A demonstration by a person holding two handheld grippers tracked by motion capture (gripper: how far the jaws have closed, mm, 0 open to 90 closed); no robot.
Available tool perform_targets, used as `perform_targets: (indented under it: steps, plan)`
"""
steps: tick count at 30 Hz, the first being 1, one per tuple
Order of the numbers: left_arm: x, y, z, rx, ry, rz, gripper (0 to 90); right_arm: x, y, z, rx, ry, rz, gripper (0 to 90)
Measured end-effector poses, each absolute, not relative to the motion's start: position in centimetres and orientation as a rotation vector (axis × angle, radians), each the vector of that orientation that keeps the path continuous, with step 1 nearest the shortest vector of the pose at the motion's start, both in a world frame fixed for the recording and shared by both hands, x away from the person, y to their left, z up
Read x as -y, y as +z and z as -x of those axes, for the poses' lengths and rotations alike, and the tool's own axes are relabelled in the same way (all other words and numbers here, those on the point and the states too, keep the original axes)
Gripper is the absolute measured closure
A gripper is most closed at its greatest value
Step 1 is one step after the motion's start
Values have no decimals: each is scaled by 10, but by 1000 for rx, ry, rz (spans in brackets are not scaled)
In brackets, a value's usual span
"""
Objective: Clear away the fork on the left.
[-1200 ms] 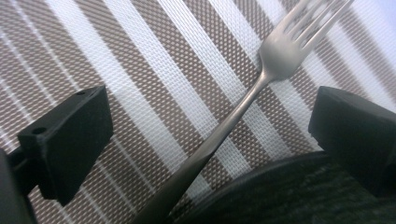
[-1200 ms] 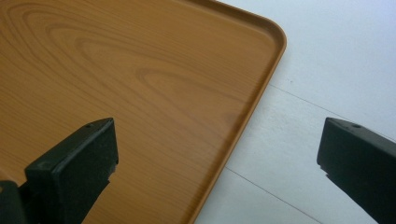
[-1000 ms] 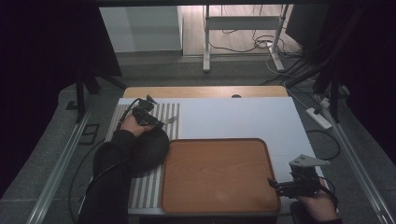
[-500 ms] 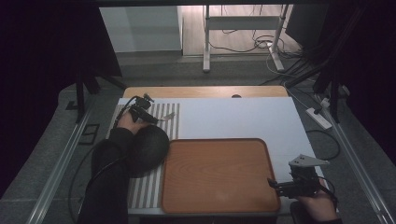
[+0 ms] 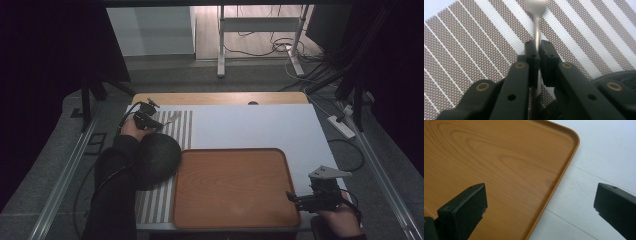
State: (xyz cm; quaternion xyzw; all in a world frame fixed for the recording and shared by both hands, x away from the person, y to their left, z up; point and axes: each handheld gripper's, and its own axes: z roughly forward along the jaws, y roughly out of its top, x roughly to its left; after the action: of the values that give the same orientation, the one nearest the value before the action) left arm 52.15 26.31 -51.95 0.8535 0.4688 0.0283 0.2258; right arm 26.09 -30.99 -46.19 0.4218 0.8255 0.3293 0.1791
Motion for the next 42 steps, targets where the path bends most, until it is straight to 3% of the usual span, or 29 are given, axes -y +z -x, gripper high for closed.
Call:
perform_targets:
  steps: [4, 24, 42]
  plan:
    - [-270, -520, -524, -1276, 14, -2340, 849, 310, -462, -261, -2333, 937, -1195, 0]
    - [-311, -490, -509, -1315, 48, -2378, 848, 310, -462, -261, -2336, 930, -1198, 0]
    - [-287, -486, -487, -1294, -1, -2363, 848, 310, -462, -261, -2332, 928, -1197, 0]
